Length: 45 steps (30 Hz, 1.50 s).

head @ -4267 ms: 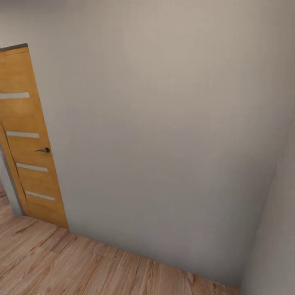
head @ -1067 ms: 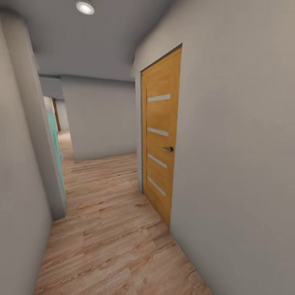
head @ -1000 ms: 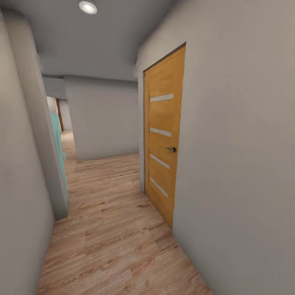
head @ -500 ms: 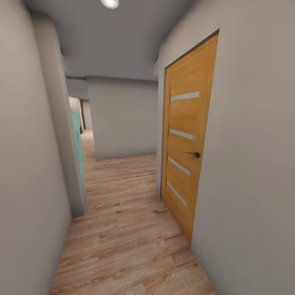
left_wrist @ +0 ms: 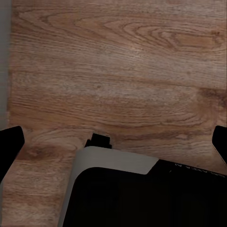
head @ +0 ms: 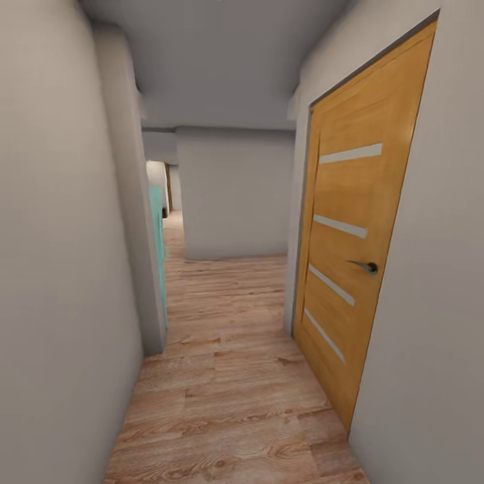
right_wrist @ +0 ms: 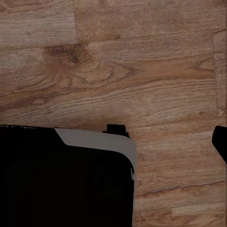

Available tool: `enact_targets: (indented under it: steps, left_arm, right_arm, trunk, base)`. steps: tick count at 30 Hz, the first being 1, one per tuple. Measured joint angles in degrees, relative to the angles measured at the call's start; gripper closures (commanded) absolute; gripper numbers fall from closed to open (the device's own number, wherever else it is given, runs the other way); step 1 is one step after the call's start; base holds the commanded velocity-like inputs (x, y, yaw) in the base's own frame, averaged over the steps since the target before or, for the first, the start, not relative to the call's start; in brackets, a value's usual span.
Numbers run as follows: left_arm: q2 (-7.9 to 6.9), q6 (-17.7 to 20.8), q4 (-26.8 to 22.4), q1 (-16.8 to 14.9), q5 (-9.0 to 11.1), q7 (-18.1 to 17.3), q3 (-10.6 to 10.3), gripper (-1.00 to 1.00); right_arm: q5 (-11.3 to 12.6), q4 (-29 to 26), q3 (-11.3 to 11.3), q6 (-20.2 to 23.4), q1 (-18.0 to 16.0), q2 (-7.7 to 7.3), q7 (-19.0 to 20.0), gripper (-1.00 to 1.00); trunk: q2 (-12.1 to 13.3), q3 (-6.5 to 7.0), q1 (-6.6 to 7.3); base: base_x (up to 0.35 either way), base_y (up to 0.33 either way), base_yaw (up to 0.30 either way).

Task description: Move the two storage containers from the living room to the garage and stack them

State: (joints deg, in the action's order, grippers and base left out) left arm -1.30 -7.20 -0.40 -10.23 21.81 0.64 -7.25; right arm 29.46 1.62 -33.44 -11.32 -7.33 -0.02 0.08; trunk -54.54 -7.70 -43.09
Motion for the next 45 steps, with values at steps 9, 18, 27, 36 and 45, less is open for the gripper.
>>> enact_targets:
  steps: [9,18,27,36,45]
  left_arm:
    - [0.03,0.02,0.00,0.00,0.00,0.00,0.00,-1.00]
    - [0.06,0.06,0.02,-0.01,0.00,0.00,0.00,-1.00]
    - [0.06,0.01,0.00,0.00,0.00,0.00,0.00,-1.00]
    - [0.06,-0.03,0.02,-0.01,0.00,0.00,0.00,-1.00]
    - [0.07,-0.03,0.02,-0.01,0.00,0.00,0.00,-1.00]
  right_arm:
    - [0.00,0.02,0.00,0.00,0.00,0.00,0.00,-1.00]
    - [-0.55,-0.02,-0.35,0.03,0.01,-0.04,0.10,-1.00]
    - [-0.55,-0.01,-0.53,0.37,0.00,0.07,0.14,-1.00]
    - [-0.36,-0.02,-0.15,0.15,0.01,-0.27,0.16,-1.00]
    - [-0.27,-0.02,-0.09,0.01,0.01,-0.51,0.14,-1.00]
  trunk:
    - [0.00,0.00,0.00]
    - [0.00,0.00,0.00]
    - [0.00,0.00,0.00]
    - [0.01,0.00,0.00]
    - [0.01,0.00,0.00]
  base:
    - [0.321,0.000,0.278]
    - [0.321,0.000,0.073]
    - [0.321,0.000,0.092]
    - [0.321,0.000,0.102]
    - [0.321,0.000,0.005]
